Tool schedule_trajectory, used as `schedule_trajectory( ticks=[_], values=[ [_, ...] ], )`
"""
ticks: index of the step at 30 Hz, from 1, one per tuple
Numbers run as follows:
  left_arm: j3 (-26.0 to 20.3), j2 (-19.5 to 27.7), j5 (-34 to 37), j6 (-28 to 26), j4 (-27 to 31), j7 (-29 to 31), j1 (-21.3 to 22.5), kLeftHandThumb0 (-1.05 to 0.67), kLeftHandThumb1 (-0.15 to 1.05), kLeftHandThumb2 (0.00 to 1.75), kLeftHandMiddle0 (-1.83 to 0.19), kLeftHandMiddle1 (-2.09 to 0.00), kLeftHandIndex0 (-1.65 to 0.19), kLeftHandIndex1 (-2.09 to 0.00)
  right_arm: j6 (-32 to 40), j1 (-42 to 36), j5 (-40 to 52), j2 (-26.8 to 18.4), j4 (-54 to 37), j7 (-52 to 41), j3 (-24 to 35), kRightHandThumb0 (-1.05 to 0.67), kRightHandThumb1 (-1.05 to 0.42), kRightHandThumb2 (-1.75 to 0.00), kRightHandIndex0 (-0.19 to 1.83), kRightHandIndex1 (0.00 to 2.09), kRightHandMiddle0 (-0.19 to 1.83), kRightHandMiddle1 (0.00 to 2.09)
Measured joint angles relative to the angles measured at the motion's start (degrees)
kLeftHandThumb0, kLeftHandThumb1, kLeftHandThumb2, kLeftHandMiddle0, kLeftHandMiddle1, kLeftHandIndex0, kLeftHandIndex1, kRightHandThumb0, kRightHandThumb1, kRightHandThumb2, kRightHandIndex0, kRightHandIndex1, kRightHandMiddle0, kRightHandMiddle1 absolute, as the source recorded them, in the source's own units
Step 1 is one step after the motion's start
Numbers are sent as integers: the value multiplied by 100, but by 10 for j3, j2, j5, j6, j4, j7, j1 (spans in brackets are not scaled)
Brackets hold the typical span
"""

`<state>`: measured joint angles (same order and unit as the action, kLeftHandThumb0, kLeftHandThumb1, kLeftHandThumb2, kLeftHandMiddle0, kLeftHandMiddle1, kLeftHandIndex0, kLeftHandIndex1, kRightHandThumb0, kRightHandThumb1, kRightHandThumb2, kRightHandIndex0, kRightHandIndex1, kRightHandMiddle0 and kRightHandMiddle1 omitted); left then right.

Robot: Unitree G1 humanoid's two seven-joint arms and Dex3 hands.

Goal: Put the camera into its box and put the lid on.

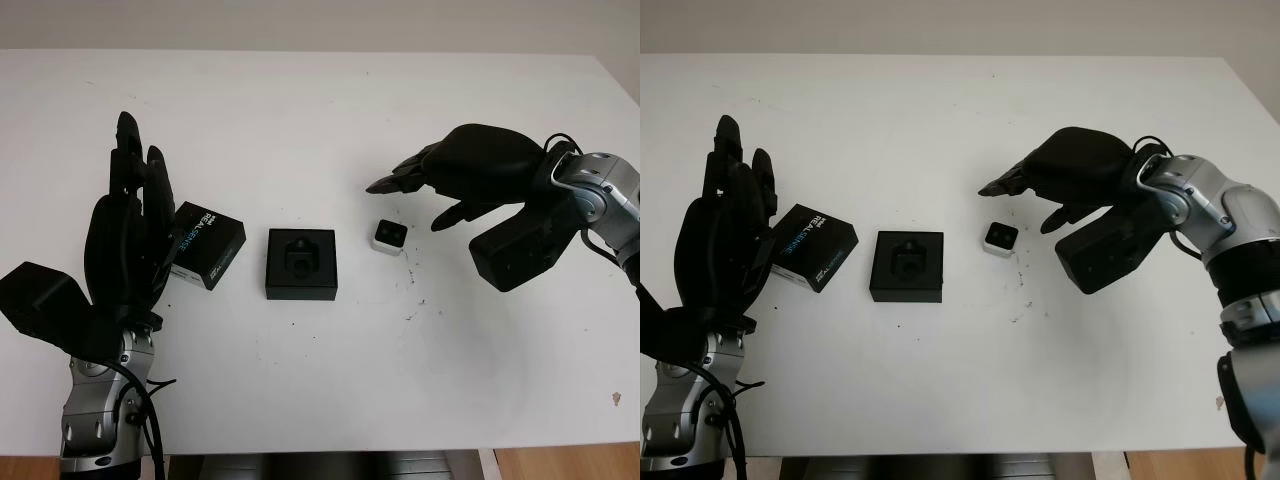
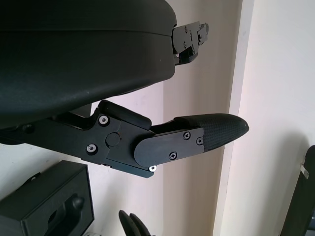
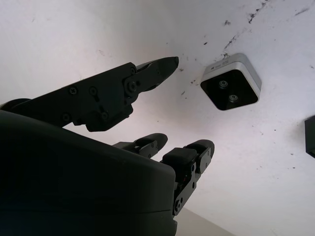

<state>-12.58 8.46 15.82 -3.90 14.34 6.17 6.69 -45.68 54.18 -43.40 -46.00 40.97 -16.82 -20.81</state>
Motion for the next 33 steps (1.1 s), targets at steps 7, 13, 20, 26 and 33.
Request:
schedule_trajectory(
  ticks=[7, 13, 20, 26, 33],
  values=[
    [0, 0, 0, 2, 0, 0, 0, -70, 105, 60, 19, 0, 19, 0, -13, -1, 14, 2, 11, 14, -3, -27, -88, -6, 47, 6, 41, 4],
    [0, -2, 0, 3, 0, -1, 0, -70, 105, 59, 19, 0, 19, 0, -26, -2, 14, 6, 34, 35, -11, -28, -87, -5, 49, 7, 40, 4],
    [0, -3, 0, 5, 0, -2, 0, -69, 105, 59, 19, 0, 19, 0, -31, -4, 12, 11, 47, 49, -20, -30, -88, -6, 48, 6, 40, 4],
    [0, -4, 0, 7, 0, -1, -1, -69, 105, 59, 19, 0, 19, 0, -33, -4, -1, 13, 52, 50, -35, -34, -89, -6, 48, 6, 42, 5],
    [0, -6, 1, 9, 0, -3, -1, -70, 105, 56, 19, 0, 19, 0, -39, -3, -10, 18, 65, 67, -46, -34, -90, -6, 49, 7, 43, 6]
  ],
)
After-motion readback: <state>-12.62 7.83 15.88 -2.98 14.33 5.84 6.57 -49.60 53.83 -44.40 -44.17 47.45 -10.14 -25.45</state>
